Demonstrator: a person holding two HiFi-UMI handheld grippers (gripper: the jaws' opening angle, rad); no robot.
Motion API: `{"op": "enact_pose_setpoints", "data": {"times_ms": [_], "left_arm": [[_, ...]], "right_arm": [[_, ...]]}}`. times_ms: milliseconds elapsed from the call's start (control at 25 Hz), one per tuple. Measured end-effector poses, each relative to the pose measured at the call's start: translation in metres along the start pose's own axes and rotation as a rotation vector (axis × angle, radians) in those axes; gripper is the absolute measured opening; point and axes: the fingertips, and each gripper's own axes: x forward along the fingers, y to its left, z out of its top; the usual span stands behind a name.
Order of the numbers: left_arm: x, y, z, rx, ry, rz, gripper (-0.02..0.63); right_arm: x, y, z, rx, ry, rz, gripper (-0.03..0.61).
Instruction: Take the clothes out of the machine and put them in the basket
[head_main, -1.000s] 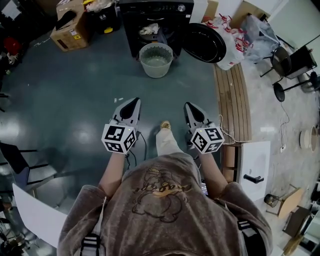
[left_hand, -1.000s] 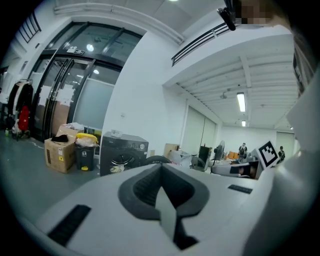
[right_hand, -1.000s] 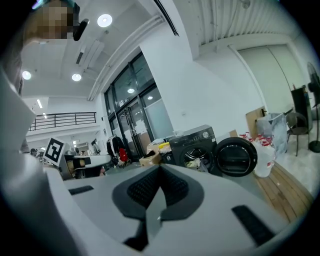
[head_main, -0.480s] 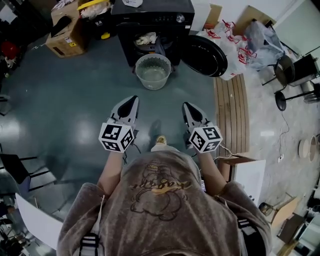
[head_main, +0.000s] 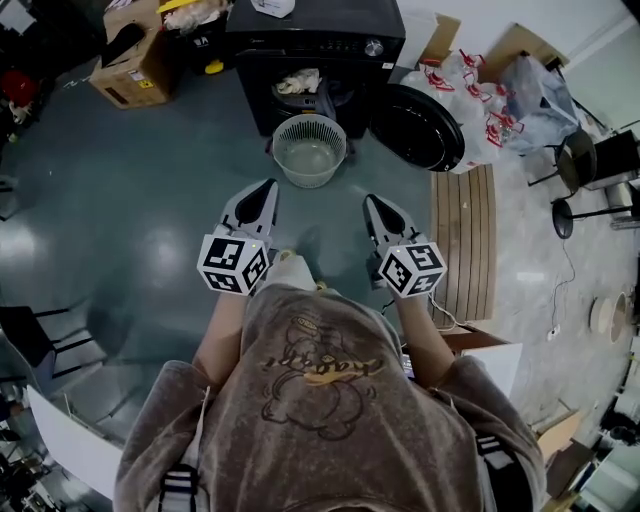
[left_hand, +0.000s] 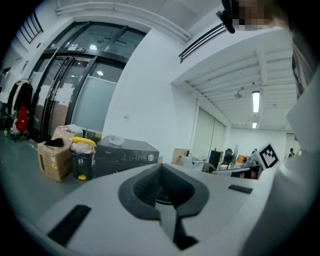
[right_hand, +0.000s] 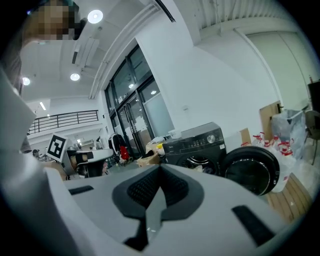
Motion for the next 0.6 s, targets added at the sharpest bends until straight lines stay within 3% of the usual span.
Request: {"op": "enact_pose_setpoints", "data": {"times_ms": [240,600], "left_arm": [[0.054,0.033,0.004,-0.006,0.003,-0.032,0.005],[0.163,0.103,0.017,0.007,0.023,-0.083,0.005]], "right_arm": [[0.051,-0.025,0.016,-0.008,-0.009,-0.025,-0.003],[0.171,-0.072,0.052,-0.031,0.001,-0.031,-0.003]]}}
